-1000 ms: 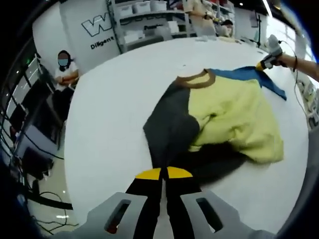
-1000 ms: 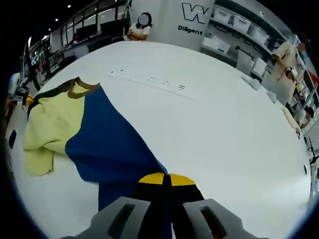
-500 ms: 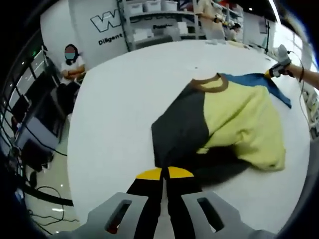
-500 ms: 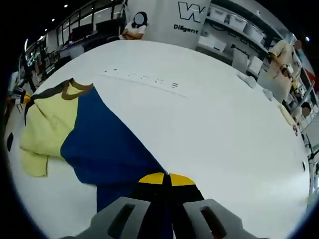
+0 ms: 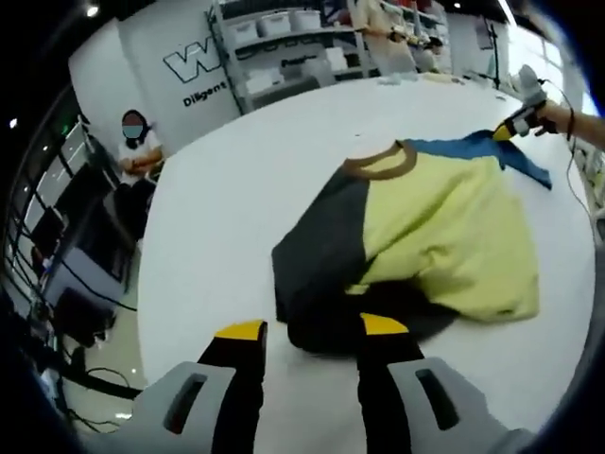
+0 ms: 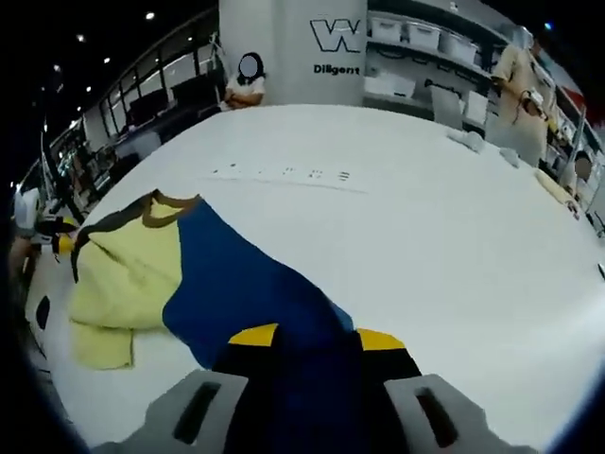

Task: Fold the garment on the visible template until the final outline fits inside the template.

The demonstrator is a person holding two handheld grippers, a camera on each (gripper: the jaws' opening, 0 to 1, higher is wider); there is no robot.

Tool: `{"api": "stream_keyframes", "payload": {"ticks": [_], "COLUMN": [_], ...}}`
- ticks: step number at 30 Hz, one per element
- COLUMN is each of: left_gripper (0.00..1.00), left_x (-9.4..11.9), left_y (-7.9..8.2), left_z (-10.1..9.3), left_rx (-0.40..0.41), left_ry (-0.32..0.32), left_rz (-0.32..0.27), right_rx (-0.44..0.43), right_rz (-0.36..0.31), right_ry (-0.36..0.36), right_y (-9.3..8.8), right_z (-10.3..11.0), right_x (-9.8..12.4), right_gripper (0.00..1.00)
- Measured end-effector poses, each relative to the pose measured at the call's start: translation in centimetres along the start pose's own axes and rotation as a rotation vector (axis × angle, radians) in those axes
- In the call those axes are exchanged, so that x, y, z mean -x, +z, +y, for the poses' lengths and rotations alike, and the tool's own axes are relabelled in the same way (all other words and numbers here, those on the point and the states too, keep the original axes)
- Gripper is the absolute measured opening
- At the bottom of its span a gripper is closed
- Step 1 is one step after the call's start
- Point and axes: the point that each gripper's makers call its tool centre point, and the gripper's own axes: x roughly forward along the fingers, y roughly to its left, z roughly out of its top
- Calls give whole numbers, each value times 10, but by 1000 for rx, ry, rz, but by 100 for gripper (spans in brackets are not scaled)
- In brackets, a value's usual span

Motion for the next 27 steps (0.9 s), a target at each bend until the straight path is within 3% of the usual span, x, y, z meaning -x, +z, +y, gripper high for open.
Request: {"api": "stream_keyframes", "payload": {"ticks": [4,6,8,15,20,27], "left_gripper": [49,54,57,65,62,56], "left_x": [2,2,2,2,-3,-7], "left_y": [-2,0,-4,-14,-24,-28], "left_z": [-12,-17,-20,-35,-44,-49], "left_rx": [115,171,193,233,246,293], "left_ry": [-6,-16,-15,-22,-49,-74], "left_rz": [-27,-58,-50,-28,2,10], "right_rx": [-79,-66,-38,34,92,122], "right_rz": [-77,-93,-102,-111,-100,-103], "right_ry": [96,112,130,210,279,320], "right_y": [3,1,-2,-9,-18,-31], "right_z": [28,40,53,95,124,149], "right_x": [5,8,10,17,19,14], "right_gripper": [66,75,81,90,96,89]}}
